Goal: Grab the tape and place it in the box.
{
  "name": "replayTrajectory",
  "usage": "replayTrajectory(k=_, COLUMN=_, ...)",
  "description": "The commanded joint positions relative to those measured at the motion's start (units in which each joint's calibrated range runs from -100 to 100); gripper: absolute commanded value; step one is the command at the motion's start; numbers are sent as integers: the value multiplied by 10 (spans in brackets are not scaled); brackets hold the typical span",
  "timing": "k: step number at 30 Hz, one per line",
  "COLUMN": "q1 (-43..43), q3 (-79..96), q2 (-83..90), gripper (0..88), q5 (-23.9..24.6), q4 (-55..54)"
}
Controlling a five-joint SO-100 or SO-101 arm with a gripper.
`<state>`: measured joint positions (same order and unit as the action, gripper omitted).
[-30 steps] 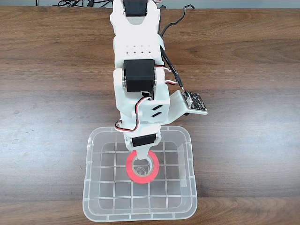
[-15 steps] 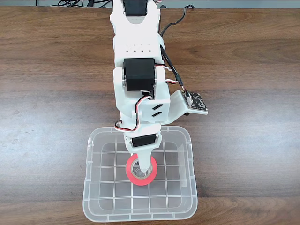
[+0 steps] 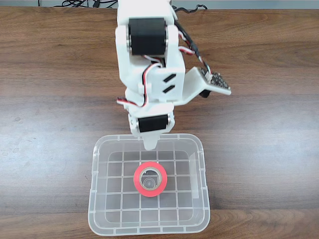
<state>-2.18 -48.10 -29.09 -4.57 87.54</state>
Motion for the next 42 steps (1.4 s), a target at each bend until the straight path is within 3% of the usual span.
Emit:
replayTrajectory(k=1, q1=-9, q3=-45, q2=153, gripper=17, q5=16, q4=93)
replayTrajectory(k=7, q1=-18, q3=2, q2=258, gripper=16, q5=20, q4=125)
replayTrajectory(k=22, q1=-20, q3=579, q2=679, gripper=15, q5=8, q4=121)
replayTrajectory(k=26, q1=-16, q3=726, q2=763, gripper=15, q5=-9, q4=60)
replayTrajectory(k=36, q1=-19, q3=1199, q2=1035, gripper=15, q5=-15, q4=-217)
replayTrajectory(k=42, q1=-20, q3=1402, q2=1205, gripper=17, q5=-11, q4=-244)
